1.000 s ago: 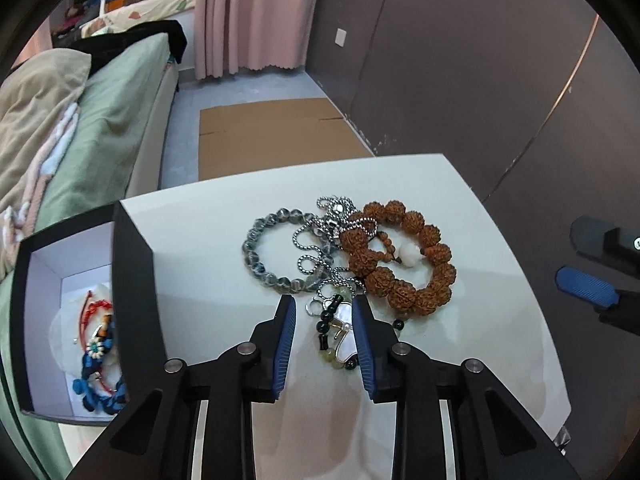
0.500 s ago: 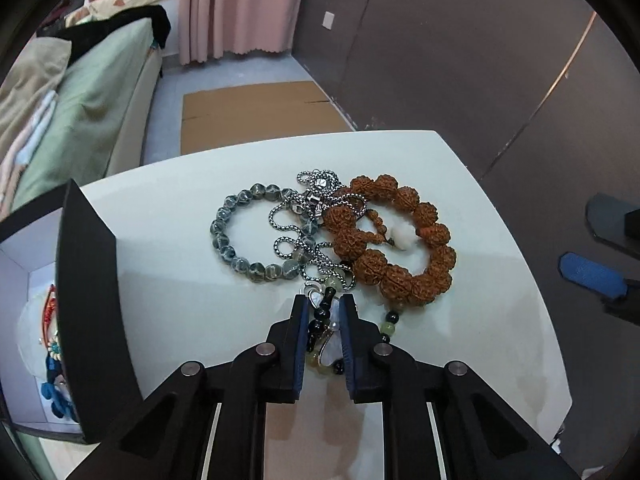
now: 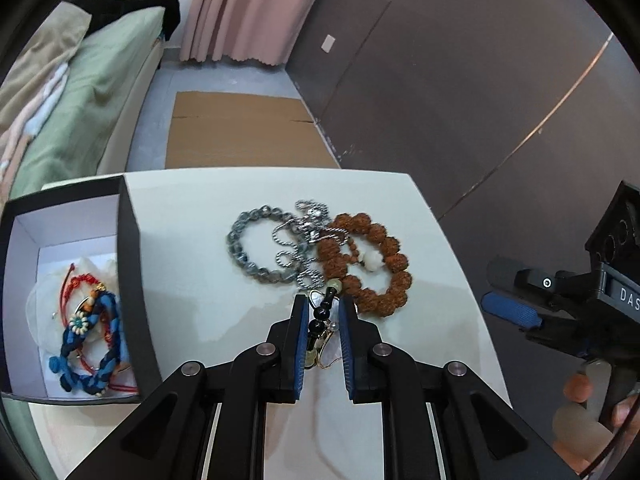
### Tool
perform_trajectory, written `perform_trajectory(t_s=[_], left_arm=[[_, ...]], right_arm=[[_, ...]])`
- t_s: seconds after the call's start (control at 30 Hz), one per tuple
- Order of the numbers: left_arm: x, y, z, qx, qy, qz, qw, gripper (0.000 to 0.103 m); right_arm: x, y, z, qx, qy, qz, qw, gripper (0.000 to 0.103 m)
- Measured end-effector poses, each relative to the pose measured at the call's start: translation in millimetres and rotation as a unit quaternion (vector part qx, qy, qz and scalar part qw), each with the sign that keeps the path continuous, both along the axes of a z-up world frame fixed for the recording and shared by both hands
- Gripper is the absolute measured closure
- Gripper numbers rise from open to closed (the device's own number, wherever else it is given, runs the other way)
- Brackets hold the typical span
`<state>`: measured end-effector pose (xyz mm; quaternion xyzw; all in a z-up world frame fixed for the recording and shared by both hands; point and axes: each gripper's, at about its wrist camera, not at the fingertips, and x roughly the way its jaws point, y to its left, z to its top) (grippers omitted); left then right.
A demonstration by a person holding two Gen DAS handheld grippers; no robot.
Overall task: Organize jewelry
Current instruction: 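Grasp the black bead bracelet with the left gripper and pull it free, then carry the black bead bracelet to the box with left while right grasps brown bracelet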
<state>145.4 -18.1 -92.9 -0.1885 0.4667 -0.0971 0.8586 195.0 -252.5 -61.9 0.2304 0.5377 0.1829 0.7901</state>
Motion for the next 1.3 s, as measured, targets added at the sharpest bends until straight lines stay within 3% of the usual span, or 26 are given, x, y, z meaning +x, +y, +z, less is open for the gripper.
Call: perform_trajectory(t_s=[0.23, 0.4, 0.63, 0.67, 1.13, 1.3], left_arm=[[3.1, -16.1, -15.9, 0.007, 0.041, -0.034, 0.9985, 0.087], [7.8, -21.8, -22.3, -0.013, 0.055, -0.047, 0.9973, 0.087], [11.1, -24.0, -30.1, 0.014, 0.06, -0.039, 0.9974, 0.087], [10.9, -23.4, -30.4, 0.015, 0.057, -0.035, 0.9976, 0.095], [-4.7, 9.9, 9.0, -0.014, -0.014, 0.011, 0.9997, 0.096], [-6.9, 19.8, 16.9, -0.021, -0.026, 0.017, 0.9993, 0.096]], right_arm=[[0.5, 7.0, -1.2, -0.005, 0.001, 0.004, 1.0, 0.035], [0.6, 8.3, -1.3, -0.006, 0.002, 0.004, 1.0, 0.035], [0.0, 6.1, -0.9, -0.003, 0.001, 0.0, 1.0, 0.035], [0.1, 5.8, -1.0, -0.003, 0.001, 0.0, 1.0, 0.035], [10.8, 10.4, -12.8, -0.027, 0.009, -0.003, 1.0, 0.035], [21.1, 20.5, -27.2, -0.053, 0.019, 0.002, 0.998, 0.049]])
